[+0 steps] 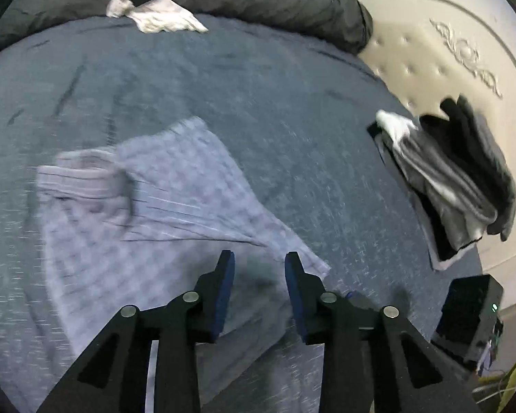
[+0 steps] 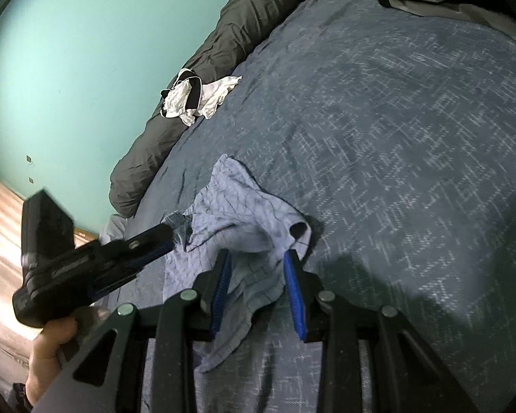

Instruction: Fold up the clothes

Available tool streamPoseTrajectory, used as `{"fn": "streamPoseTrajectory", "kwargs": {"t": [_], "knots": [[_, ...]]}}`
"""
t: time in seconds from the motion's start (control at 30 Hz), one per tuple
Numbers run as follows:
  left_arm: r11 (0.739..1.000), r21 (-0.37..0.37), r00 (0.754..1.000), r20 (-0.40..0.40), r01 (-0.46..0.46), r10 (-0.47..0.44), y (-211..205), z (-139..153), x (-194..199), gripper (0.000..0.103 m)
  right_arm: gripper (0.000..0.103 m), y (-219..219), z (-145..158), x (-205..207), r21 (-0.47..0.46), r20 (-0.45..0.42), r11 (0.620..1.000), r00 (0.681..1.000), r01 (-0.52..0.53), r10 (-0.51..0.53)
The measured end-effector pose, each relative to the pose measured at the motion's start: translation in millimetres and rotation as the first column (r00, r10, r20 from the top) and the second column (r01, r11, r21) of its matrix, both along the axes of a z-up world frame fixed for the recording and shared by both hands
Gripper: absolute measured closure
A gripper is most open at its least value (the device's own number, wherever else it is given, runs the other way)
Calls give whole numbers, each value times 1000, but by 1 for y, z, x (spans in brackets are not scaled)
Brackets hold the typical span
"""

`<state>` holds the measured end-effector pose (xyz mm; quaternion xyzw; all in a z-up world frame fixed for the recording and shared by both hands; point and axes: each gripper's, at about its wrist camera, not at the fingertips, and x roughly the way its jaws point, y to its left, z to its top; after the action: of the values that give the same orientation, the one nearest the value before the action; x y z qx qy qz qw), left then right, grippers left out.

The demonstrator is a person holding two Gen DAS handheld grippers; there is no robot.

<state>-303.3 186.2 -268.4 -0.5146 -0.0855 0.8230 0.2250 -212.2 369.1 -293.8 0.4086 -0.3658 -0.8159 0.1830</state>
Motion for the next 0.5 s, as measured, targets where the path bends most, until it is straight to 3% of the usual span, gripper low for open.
{"fn": "streamPoseTrajectory", "kwargs": {"t": [0.07,0.17,0.5], "knots": [[1000,8,1000,-1,-16,16,-18,3,4,69,58,-5,1,-4,6,-3,1000,1000,-10,10],[999,5,999,-6,-43,43,-47,2,14,68,58,-11,2,-9,21,-2,1000,1000,-21,21],[995,-20,994,42,-100,101,-113,-40,40,67,58,-41,-5,-28,57,25,996,998,-67,65]]}}
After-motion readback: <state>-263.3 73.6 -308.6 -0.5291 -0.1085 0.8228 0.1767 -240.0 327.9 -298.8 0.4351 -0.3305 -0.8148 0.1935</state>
